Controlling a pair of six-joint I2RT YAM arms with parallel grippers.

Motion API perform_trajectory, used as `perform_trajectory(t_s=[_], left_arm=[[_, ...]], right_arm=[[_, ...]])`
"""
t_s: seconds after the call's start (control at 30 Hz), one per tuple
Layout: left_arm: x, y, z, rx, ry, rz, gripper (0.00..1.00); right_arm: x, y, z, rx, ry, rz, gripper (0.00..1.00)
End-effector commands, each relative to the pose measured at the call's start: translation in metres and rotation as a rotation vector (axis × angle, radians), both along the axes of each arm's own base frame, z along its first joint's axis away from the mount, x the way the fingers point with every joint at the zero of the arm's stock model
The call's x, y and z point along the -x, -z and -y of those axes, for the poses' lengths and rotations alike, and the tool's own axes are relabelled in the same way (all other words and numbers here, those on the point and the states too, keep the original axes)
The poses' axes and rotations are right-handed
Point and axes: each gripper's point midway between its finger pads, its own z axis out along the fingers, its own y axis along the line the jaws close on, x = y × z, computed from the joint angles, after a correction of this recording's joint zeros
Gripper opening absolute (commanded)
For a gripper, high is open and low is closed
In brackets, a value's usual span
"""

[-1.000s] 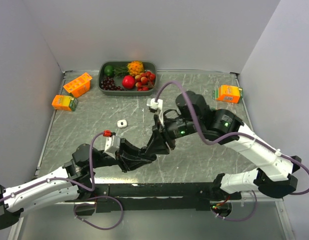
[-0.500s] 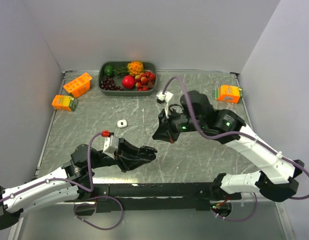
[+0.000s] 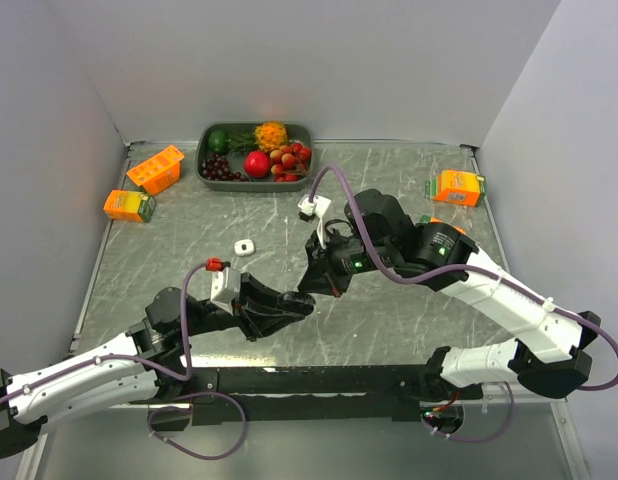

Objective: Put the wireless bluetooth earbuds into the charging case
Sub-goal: Close the charging case.

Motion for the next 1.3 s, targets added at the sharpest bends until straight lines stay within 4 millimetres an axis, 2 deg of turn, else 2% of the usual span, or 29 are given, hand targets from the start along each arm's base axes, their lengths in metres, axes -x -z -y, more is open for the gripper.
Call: perform_trajectory(t_s=[0.0, 0.43, 0.57, 0.7, 1.27], left_arm=[[-0.005, -0.021, -0.004, 0.066, -0.044, 0.044, 0.01], [-0.013, -0.023, -0.006, 0.07, -0.09, 0.008, 0.01], [-0.013, -0.021, -0.005, 0.055, -0.085, 0.002, 0.01], [-0.015, -0.019, -0.004, 0.052, -0.093, -0.014, 0.01], [-0.015, -0.028, -0.006, 0.075, -0.1, 0.002, 0.01]], right_arm=[[0.014, -0.015, 0.0, -0.041, -0.056, 0.032, 0.0], [0.013, -0.019, 0.004, -0.034, -0.029, 0.053, 0.0], [0.009, -0.029, 0.009, -0.075, 0.018, 0.082, 0.0], [0.014, -0.037, 0.008, -0.099, -0.009, 0.08, 0.0], [0.035, -0.01, -0.003, -0.024, -0.115, 0.021, 0.0]])
